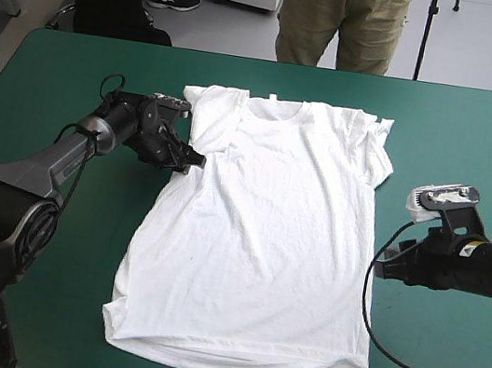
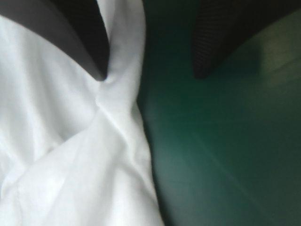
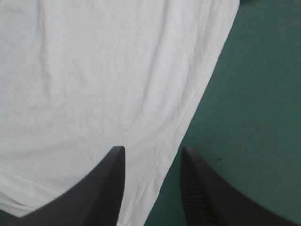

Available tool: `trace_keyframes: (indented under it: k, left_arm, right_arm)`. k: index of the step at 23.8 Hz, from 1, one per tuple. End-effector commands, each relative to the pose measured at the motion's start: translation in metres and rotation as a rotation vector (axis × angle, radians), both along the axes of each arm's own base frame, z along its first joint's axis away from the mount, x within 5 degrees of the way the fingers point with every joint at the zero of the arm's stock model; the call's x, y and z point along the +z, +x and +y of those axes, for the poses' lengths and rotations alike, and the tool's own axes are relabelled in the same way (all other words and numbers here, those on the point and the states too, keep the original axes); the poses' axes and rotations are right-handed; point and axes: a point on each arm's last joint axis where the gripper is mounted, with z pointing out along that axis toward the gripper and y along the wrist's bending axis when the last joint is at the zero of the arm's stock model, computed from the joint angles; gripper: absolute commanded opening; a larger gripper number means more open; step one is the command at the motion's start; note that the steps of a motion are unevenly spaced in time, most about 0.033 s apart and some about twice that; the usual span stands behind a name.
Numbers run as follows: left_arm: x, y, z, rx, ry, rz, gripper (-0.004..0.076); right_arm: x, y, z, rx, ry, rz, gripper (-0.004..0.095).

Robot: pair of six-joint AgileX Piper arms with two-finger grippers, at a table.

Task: Fold the cloth

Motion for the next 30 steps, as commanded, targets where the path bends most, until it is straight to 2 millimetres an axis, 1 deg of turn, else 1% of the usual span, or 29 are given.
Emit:
trace_keyframes:
  k: [1, 3, 4, 5, 6, 7, 8, 9, 10, 11, 12, 13, 15, 16, 17, 21, 24, 26, 30]
  left_arm:
    - [0.013, 0.000, -0.006, -0.015, -0.055, -0.021, 0.0365]
    - [0.011, 0.000, -0.004, -0.032, -0.014, -0.022, 0.0297]
    - [0.011, 0.000, -0.001, -0.044, 0.023, -0.027, 0.0137]
    - [0.011, 0.000, 0.000, -0.046, 0.028, -0.027, 0.0041]
    - [0.011, 0.000, -0.001, -0.047, 0.027, -0.033, -0.0011]
    - [0.011, 0.001, -0.001, -0.046, 0.026, -0.040, -0.0013]
    - [0.012, 0.002, -0.001, -0.044, 0.023, -0.048, -0.0013]
    - [0.012, 0.002, -0.001, -0.044, 0.023, -0.048, -0.0013]
    - [0.012, 0.002, -0.001, -0.044, 0.023, -0.048, -0.0012]
    - [0.012, 0.002, -0.001, -0.044, 0.023, -0.048, -0.0013]
    - [0.012, 0.002, -0.001, -0.044, 0.023, -0.046, -0.0015]
    - [0.012, 0.002, -0.001, -0.051, 0.026, -0.048, -0.0015]
    - [0.012, 0.002, -0.001, -0.052, 0.028, -0.048, -0.0015]
    - [0.012, 0.002, -0.001, -0.052, 0.028, -0.048, -0.0015]
    - [0.012, 0.002, -0.001, -0.052, 0.028, -0.048, -0.0015]
    - [0.012, 0.002, -0.001, -0.051, 0.025, -0.048, -0.0015]
    - [0.012, 0.002, -0.001, -0.048, 0.023, -0.052, -0.0015]
    - [0.012, 0.002, -0.001, -0.046, 0.022, -0.055, -0.0015]
    - [0.012, 0.003, -0.001, -0.044, 0.022, -0.064, -0.0015]
  right_arm:
    - [0.015, 0.001, 0.001, -0.002, 0.031, -0.083, 0.0364]
    - [0.015, 0.002, 0.001, 0.009, 0.024, -0.091, 0.0364]
    - [0.016, 0.004, 0.001, 0.014, 0.016, -0.121, 0.0364]
    - [0.017, 0.005, 0.001, 0.007, 0.018, -0.139, 0.0364]
    - [0.019, 0.011, 0.000, -0.016, 0.029, -0.164, 0.0364]
    - [0.018, 0.016, 0.001, -0.017, 0.028, -0.154, 0.0364]
    - [0.014, 0.030, 0.002, -0.011, 0.024, -0.110, 0.0366]
    - [0.012, 0.038, 0.003, -0.010, 0.021, -0.092, 0.0366]
    - [0.007, 0.060, 0.003, -0.008, -0.007, -0.062, 0.0366]
    - [0.006, 0.070, 0.003, -0.013, -0.018, -0.057, 0.0366]
    - [-0.002, 0.096, 0.003, -0.025, -0.042, -0.020, 0.0369]
    - [-0.010, 0.116, 0.004, -0.024, -0.056, 0.015, 0.0393]
    - [-0.031, 0.148, 0.006, -0.018, -0.063, 0.089, 0.0470]
    - [-0.039, 0.159, 0.007, -0.017, -0.065, 0.113, 0.0503]
    - [-0.050, 0.172, 0.009, -0.016, -0.067, 0.140, 0.0515]
    - [-0.070, 0.198, 0.010, -0.019, -0.081, 0.164, 0.0508]
    - [-0.086, 0.213, 0.010, -0.023, -0.087, 0.176, 0.0476]
    - [-0.095, 0.221, 0.011, -0.023, -0.088, 0.196, 0.0435]
    - [-0.111, 0.229, 0.012, -0.023, -0.082, 0.257, 0.0312]
